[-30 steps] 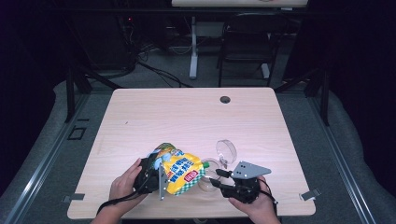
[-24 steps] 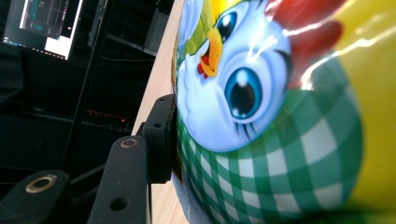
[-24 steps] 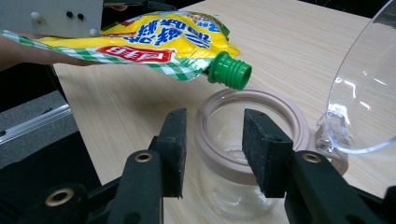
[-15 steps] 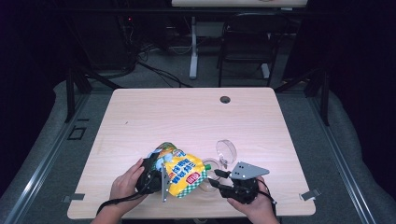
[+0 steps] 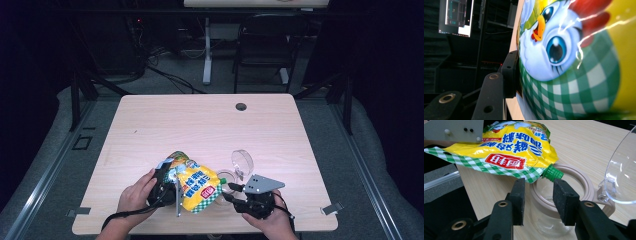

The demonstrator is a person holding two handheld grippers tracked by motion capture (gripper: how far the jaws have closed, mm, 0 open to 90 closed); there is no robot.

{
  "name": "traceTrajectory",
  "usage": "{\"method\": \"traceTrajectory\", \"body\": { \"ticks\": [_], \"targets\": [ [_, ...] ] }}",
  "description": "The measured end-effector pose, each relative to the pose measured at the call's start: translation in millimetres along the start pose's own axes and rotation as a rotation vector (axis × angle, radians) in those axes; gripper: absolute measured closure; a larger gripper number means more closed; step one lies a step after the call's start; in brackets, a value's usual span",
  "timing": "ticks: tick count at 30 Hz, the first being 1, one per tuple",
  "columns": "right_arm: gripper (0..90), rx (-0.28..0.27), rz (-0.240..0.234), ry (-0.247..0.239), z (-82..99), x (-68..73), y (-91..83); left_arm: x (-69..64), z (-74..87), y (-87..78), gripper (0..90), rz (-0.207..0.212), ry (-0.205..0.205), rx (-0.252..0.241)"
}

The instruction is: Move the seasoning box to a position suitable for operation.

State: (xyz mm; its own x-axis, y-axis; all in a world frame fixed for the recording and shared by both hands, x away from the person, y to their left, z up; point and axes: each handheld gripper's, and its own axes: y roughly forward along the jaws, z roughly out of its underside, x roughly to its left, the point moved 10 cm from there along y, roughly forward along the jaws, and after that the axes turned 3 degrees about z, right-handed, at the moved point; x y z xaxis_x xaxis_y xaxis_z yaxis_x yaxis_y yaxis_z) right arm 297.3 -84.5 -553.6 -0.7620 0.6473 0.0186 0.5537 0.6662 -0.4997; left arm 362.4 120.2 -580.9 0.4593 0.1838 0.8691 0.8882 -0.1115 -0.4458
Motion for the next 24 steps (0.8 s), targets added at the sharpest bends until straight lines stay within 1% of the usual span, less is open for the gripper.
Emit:
{"method": "traceTrajectory", "body": {
  "ticks": [1, 3, 5, 7, 8, 14, 17, 21, 22, 24],
  "targets": [
    [62.6, 0.006, -0.001, -0.004, 0.6, 0.3, 0.1, -1.1, -0.1, 0.1, 56.8, 0.009, -0.004, 0.0],
    [63.5, 0.008, 0.001, -0.012, 1.1, 0.7, 0.8, -1.2, -1.1, 0.4, 56.8, 0.011, 0.004, 0.0],
    [64.7, 0.019, 0.005, -0.021, 2.3, 0.9, 1.3, -1.8, -1.5, 0.9, 56.8, 0.023, 0.002, 0.002],
    [65.4, 0.02, 0.006, -0.028, 2.3, 1.2, 1.1, -1.4, -1.5, 1.2, 56.9, 0.023, 0.003, 0.002],
    [65.6, 0.019, 0.005, -0.028, 2.2, 1.4, 1.2, -1.5, -1.1, 1.3, 56.8, 0.029, -0.004, 0.004],
    [67.4, 0.026, 0.026, -0.053, 3.0, 0.2, 1.6, 0.6, -1.6, 1.3, 56.9, 0.028, 0.001, 0.009],
    [68.6, 0.03, 0.037, -0.074, 3.2, 0.0, 1.5, 1.5, -2.1, 1.8, 56.9, 0.031, 0.006, 0.008],
    [70.7, 0.035, 0.051, -0.098, 3.7, -0.5, 1.2, 2.5, -1.9, 2.0, 56.9, 0.037, 0.0, 0.004],
    [71.2, 0.034, 0.054, -0.102, 3.7, -0.6, 1.3, 3.7, -1.9, 1.8, 56.9, 0.031, 0.002, 0.004],
    [72.5, 0.041, 0.064, -0.123, 4.1, -0.8, 1.3, 3.8, -1.8, 1.8, 56.9, 0.035, -0.001, 0.004]
  ]
}}
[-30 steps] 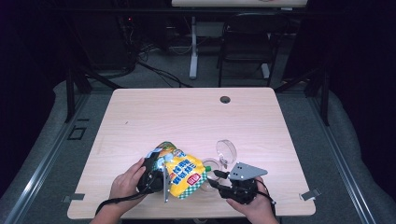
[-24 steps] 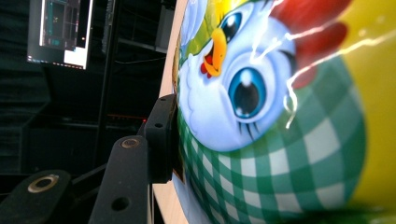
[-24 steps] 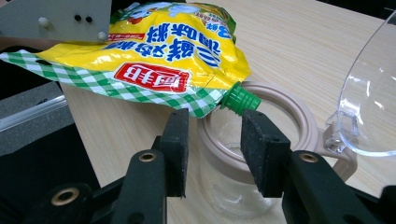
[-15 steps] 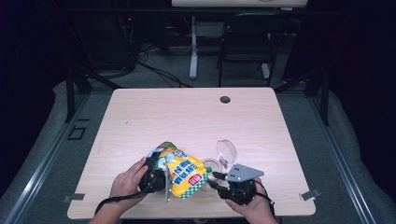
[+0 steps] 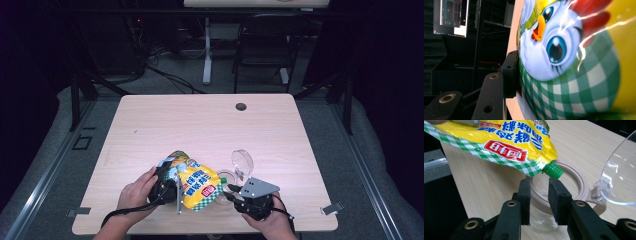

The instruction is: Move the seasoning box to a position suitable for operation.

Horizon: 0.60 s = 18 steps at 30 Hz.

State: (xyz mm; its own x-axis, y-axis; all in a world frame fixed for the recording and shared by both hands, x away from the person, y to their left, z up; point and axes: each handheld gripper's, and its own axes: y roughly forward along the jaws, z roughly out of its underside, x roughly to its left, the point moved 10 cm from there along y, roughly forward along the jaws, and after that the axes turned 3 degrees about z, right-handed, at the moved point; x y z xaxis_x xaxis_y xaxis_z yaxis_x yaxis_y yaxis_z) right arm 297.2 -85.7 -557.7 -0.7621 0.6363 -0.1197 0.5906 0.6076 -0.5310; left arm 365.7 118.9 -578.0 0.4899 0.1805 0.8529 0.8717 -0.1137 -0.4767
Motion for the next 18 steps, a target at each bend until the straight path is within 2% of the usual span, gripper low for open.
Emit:
{"method": "traceTrajectory", "body": {
  "ticks": [8, 15, 18],
  "targets": [
    [73.4, 0.028, 0.093, -0.178, -0.5, 4.5, 4.3, -0.2, -0.7, -0.1, 56.9, 0.009, 0.007, 0.006],
    [73.5, 0.032, 0.134, -0.247, -1.9, 6.8, 7.1, 0.8, -2.0, -0.3, 56.9, 0.011, 0.011, 0.004],
    [73.6, 0.016, 0.149, -0.247, -5.3, 6.3, 6.0, 2.1, -1.9, -1.2, 56.9, 0.007, 0.01, 0.005]
  ]
}}
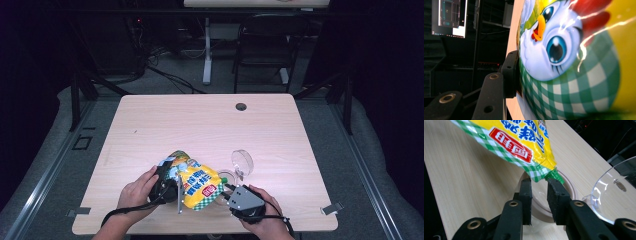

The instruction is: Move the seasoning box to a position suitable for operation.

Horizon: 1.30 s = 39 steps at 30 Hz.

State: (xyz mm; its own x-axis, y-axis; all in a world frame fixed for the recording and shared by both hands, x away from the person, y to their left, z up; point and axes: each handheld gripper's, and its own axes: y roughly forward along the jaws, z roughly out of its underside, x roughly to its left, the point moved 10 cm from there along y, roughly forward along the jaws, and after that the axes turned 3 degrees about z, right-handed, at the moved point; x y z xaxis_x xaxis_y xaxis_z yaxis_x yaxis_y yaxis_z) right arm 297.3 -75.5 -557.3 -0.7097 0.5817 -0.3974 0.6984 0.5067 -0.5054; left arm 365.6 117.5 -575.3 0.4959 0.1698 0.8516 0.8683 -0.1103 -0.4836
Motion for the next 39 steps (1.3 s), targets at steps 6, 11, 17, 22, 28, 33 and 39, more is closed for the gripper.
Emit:
{"method": "traceTrajectory", "body": {
  "ticks": [6, 11, 17, 22, 28, 33, 39],
  "targets": [
    [72.0, 0.004, 0.065, -0.083, -3.3, -4.3, 0.2, 4.3, -1.0, -1.3, 56.9, -0.002, -0.004, -0.011],
    [69.1, 0.021, 0.13, -0.194, -2.5, -4.7, 4.1, 6.6, -2.4, -3.3, 56.9, -0.007, 0.005, -0.011],
    [67.3, 0.024, 0.19, -0.298, -4.7, -5.4, 7.2, 6.1, -3.9, -1.9, 57.0, 0.0, 0.006, -0.017],
    [65.8, 0.017, 0.211, -0.317, -5.9, -6.1, 10.7, 5.3, -4.9, -2.4, 56.9, 0.003, 0.011, -0.018],
    [65.8, 0.023, 0.221, -0.349, -6.9, -5.4, 13.5, 5.5, -6.7, -2.6, 57.0, 0.004, 0.019, -0.02],
    [66.9, 0.031, 0.224, -0.381, -8.9, -5.3, 13.9, 5.7, -7.9, -3.4, 56.9, 0.007, 0.021, -0.019],
    [69.0, 0.024, 0.226, -0.397, -9.2, -4.2, 15.6, 6.0, -8.0, -3.9, 56.9, 0.004, 0.026, -0.013]
  ]
}}
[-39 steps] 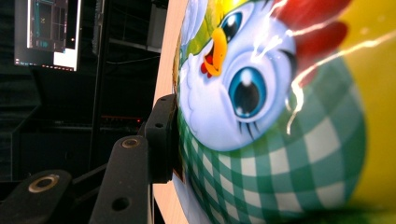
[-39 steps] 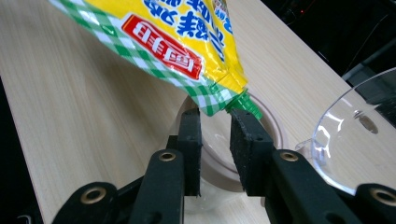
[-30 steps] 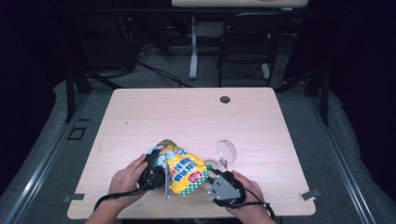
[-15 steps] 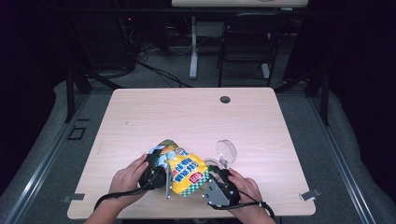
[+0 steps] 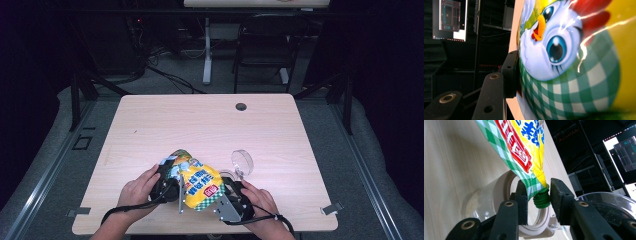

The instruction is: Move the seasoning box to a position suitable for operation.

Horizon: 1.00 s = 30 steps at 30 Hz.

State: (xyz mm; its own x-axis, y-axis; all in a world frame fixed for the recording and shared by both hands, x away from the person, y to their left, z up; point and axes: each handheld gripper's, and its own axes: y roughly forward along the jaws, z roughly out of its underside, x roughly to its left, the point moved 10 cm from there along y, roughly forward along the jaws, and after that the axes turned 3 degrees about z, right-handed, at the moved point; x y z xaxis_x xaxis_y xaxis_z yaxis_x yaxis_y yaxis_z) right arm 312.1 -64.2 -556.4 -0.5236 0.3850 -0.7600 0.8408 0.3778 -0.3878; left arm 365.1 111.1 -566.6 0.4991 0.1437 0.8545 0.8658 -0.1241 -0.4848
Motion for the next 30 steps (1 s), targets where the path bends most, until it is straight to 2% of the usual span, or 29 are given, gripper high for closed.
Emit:
{"method": "traceTrajectory", "body": {
  "ticks": [13, 17, 20, 30],
  "targets": [
    [70.7, -0.001, -0.001, 0.013, 0.3, 0.4, 1.9, 1.3, 1.2, 0.0, 57.0, -0.001, -0.002, -0.001],
    [70.9, -0.018, -0.003, 0.045, -0.6, 1.3, 2.7, 2.7, 1.0, -0.7, 57.0, -0.01, 0.004, 0.0],
    [71.0, -0.027, -0.005, 0.061, -0.3, 0.9, 3.7, 3.7, 0.6, -0.8, 57.0, -0.014, 0.011, 0.003],
    [71.0, -0.033, 0.004, 0.058, -0.5, 1.6, 4.8, 9.5, 0.5, -3.6, 57.1, -0.043, 0.052, 0.019]
  ]
}}
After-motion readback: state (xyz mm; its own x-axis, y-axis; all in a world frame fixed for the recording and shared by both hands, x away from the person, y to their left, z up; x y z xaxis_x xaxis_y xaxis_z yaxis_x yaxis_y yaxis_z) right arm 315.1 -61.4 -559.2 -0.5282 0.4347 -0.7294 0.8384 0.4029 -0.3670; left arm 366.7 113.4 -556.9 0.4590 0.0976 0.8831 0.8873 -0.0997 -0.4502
